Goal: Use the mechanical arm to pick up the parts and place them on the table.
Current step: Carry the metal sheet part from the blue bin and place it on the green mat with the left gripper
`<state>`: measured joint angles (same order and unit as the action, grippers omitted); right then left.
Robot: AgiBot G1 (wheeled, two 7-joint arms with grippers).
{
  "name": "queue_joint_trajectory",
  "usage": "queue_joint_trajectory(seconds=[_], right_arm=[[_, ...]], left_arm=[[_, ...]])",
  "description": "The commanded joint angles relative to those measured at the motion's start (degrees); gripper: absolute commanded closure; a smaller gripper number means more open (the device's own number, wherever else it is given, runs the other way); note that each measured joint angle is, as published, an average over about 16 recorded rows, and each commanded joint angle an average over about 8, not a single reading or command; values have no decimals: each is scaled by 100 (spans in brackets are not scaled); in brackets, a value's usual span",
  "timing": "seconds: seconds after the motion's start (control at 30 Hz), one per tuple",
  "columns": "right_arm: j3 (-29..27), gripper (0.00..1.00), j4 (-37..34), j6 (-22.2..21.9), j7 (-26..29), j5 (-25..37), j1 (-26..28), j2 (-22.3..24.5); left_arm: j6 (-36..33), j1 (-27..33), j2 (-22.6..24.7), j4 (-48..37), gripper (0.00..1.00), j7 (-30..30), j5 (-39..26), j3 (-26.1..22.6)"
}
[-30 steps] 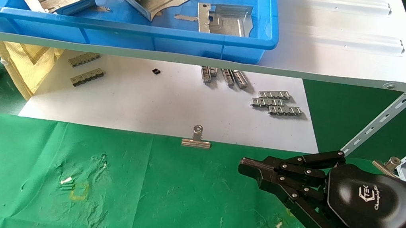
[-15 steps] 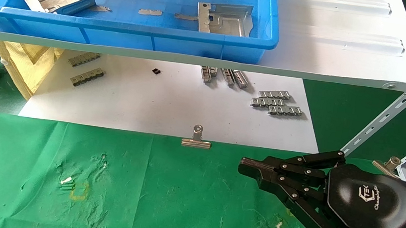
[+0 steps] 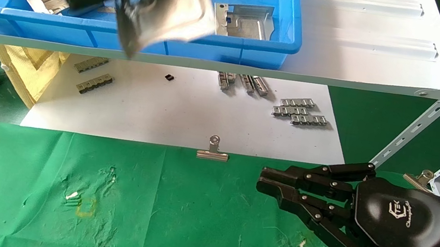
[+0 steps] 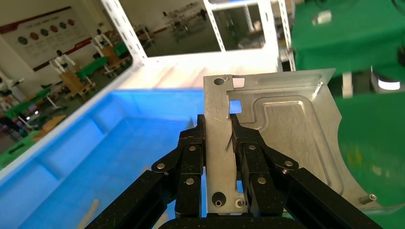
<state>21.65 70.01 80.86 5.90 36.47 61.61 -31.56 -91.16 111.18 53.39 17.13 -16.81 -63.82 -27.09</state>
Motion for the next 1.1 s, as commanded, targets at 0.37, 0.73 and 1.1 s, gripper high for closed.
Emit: queue_joint_trajectory(seconds=[0.37, 0.73, 1.1], right_arm=[[0, 0, 0, 0, 0, 0, 0, 0], [0, 0, 0, 0, 0, 0, 0, 0], [0, 0, 0, 0, 0, 0, 0, 0]], left_arm=[[-33, -1801, -1456, 2365, 100, -536, 1438, -1003], [277, -2019, -1173, 1079, 100, -2447, 45, -2009], [443, -1778, -655, -226, 31, -3311, -431, -2245]])
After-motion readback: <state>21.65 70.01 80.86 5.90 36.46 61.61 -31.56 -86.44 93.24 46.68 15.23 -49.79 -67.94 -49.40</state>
